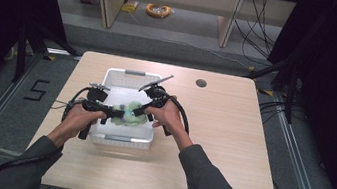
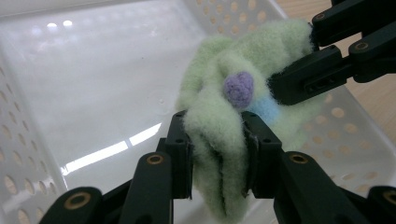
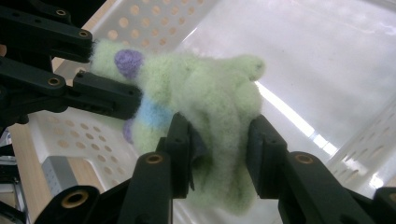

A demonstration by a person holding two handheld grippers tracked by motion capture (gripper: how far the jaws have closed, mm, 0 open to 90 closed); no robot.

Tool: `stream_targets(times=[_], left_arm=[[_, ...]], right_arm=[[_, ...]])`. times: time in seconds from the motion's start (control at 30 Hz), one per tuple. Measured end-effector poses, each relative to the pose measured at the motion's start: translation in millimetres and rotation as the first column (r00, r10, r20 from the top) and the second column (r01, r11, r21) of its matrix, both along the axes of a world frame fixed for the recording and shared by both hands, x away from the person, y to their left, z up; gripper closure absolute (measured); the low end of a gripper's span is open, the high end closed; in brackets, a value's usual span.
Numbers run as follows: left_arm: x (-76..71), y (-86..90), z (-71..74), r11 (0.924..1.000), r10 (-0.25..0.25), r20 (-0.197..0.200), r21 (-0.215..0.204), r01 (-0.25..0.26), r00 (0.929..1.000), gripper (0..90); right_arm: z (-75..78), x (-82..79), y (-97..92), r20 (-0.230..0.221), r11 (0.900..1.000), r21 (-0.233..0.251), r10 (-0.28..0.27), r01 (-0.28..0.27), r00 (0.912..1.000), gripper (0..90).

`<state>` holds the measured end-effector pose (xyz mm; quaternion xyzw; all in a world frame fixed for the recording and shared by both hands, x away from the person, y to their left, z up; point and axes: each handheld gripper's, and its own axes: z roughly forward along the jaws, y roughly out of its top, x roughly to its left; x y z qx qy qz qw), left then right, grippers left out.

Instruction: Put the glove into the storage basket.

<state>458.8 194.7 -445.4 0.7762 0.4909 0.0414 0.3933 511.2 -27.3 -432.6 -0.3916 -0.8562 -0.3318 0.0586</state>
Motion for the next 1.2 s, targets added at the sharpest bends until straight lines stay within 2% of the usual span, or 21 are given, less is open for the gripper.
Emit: stream_targets(times=[0.33,0.4,0.47,0.57,0.6,0.67,0.7,0.73,0.83,0.9,1.0,1.07,1.2], left_arm=[[3.2,0.0,-5.2,0.9998,0.0,-0.023,0.018,0.001,0.9997,66.7],[4.3,-0.8,-6.0,0.9996,-0.002,-0.027,0.027,0.002,0.9996,66.4],[6.0,-3.1,-7.1,0.9985,-0.005,-0.031,0.054,0.007,0.9995,66.0],[6.9,-4.8,-9.2,0.9987,-0.003,-0.029,0.051,0.004,0.9996,66.0],[7.7,-4.7,-9.0,0.9982,-0.008,-0.048,0.059,0.011,0.9988,65.9],[7.4,-5.5,-10.2,0.998,-0.006,-0.045,0.063,0.008,0.999,65.7],[7.4,-5.7,-10.4,0.9979,-0.014,-0.056,0.063,0.018,0.9983,65.7],[7.2,-5.7,-12.1,0.9977,-0.009,-0.05,0.066,0.013,0.9987,65.5],[7.2,-5.0,-12.5,0.9965,-0.017,-0.075,0.081,0.023,0.997,65.4],[6.4,-5.1,-14.2,0.9961,-0.018,-0.089,0.084,0.026,0.9958,65.0],[5.3,-5.4,-17.2,0.9957,-0.019,-0.096,0.088,0.028,0.9952,64.7],[4.4,-7.7,-17.9,0.9937,-0.023,-0.104,0.107,0.035,0.9943,64.4],[4.7,-9.2,-19.1,0.9927,-0.021,-0.11,0.115,0.034,0.9937,63.2]], right_arm=[[-6.7,3.8,5.3,-0.024,0.9996,-0.029,0.001,-0.002,0.9997,65.7],[-8.2,4.9,5.3,-0.02,0.9993,-0.035,0.013,-0.013,0.9997,65.6],[-10.0,5.1,6.5,-0.035,0.9993,-0.038,0.006,-0.007,0.9994,65.5],[-11.0,5.3,7.0,-0.034,0.9986,-0.051,0.01,-0.012,0.9994,65.5],[-12.0,5.7,6.7,-0.041,0.9986,-0.05,0.015,-0.018,0.999,65.5],[-13.0,5.3,7.7,-0.036,0.9979,-0.063,0.008,-0.011,0.9993,65.4],[-13.2,5.0,8.0,-0.037,0.9976,-0.068,0.007,-0.01,0.9993,65.3],[-15.1,5.5,8.4,-0.018,0.9958,-0.089,0.018,-0.02,0.9997,65.1],[-15.3,3.9,10.9,-0.038,0.9964,-0.083,0.014,-0.017,0.9992,65.0],[-17.2,2.3,14.4,-0.026,0.9925,-0.116,0.037,-0.039,0.999,64.7],[-16.9,1.2,15.3,-0.028,0.9918,-0.122,0.035,-0.038,0.999,64.3],[-16.6,-1.2,16.4,-0.04,0.9878,-0.15,0.037,-0.043,0.9985,63.8],[-16.7,-2.4,18.4,-0.029,0.9845,-0.168,0.044,-0.048,0.9986,63.3]])
